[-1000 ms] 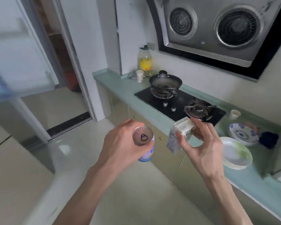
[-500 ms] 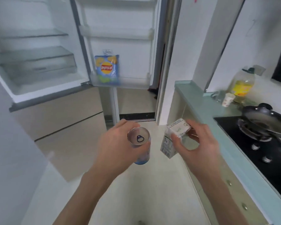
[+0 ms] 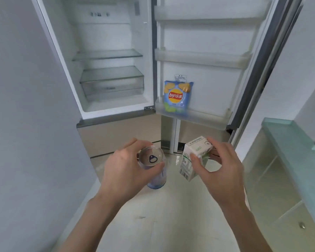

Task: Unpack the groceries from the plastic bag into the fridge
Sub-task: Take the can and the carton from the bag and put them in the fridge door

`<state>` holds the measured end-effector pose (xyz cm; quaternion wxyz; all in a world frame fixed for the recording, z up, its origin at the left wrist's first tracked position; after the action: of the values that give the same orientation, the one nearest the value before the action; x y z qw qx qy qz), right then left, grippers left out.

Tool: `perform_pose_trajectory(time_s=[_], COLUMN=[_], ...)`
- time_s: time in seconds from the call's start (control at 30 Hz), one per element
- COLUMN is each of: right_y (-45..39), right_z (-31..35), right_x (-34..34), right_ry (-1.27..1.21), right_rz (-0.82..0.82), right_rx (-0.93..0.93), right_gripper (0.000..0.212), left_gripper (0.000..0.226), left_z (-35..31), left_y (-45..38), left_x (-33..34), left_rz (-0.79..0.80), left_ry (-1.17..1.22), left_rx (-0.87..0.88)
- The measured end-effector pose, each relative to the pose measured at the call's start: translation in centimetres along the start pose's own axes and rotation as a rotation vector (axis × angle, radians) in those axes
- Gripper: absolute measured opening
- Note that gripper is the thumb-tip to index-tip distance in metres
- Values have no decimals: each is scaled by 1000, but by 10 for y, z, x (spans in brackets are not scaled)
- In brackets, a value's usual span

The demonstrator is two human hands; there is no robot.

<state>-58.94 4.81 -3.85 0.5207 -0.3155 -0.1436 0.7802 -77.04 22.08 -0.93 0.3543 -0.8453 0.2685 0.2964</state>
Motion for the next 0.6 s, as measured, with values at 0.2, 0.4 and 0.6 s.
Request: perform_pose_trajectory(time_s=[0.2, 0.4, 0.6], right_y=[-46, -90, -127], right_z=[-25, -43, -60], right_x=[33, 56, 75], right_ry=[-16, -25, -31], right_rz=[22, 13, 22], right_rx=[-18, -27, -23], right_gripper=[58, 55, 63], left_gripper=[43, 44, 43], left_z=[15, 27, 39], left_y=[-40, -81, -124], left_x=[12, 27, 44], left_rz=[-31, -57, -61], left_ry=[-4, -19, 9], left_rx=[-46, -76, -67])
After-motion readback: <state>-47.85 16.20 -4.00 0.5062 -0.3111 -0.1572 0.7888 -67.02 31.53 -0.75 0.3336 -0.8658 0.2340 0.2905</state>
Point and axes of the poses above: each hand's wrist, its own y-axis away from the middle knuckle, its own x-axis out of the palm, z = x × y, the point moved 6 cm from there along -y, towards the middle knuckle, and after that the axes turned 4 degrees about x, right-handed, at the moved point
